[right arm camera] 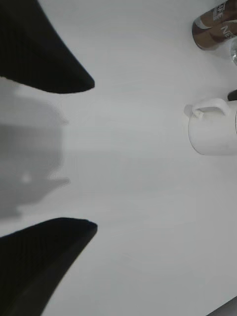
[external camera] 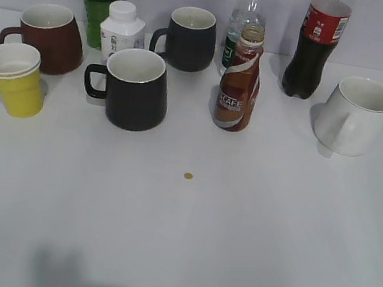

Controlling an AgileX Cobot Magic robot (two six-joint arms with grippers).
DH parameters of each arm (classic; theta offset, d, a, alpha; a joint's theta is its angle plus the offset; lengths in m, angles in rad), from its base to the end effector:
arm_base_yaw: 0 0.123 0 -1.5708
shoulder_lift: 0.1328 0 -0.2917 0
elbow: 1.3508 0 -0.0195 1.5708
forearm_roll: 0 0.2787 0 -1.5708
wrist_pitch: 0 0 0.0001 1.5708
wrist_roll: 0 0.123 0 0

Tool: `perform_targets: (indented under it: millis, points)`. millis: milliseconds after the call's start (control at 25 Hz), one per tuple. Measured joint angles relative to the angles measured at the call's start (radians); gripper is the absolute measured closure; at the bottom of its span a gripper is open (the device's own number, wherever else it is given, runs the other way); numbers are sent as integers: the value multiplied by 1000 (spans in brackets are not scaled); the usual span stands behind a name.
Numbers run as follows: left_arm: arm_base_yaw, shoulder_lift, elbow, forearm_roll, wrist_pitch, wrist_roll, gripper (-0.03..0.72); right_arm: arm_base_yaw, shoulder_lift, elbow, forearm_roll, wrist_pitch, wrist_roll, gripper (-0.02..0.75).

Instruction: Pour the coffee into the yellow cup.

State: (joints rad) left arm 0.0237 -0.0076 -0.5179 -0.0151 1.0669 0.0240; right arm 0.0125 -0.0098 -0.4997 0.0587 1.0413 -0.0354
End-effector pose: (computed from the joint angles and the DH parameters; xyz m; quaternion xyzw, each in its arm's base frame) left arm 0.0379 -0.0007 0.2816 0.0005 0.8481 0.0051 0.5298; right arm 0.0409 0.0067 0.2787 -0.0212 0.8450 0.0232 0.5339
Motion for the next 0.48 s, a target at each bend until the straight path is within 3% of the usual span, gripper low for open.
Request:
perform_targets:
  millis: [480]
  points:
    - [0,0,0,0,0,0,463,0,0,0,0,0,0,150]
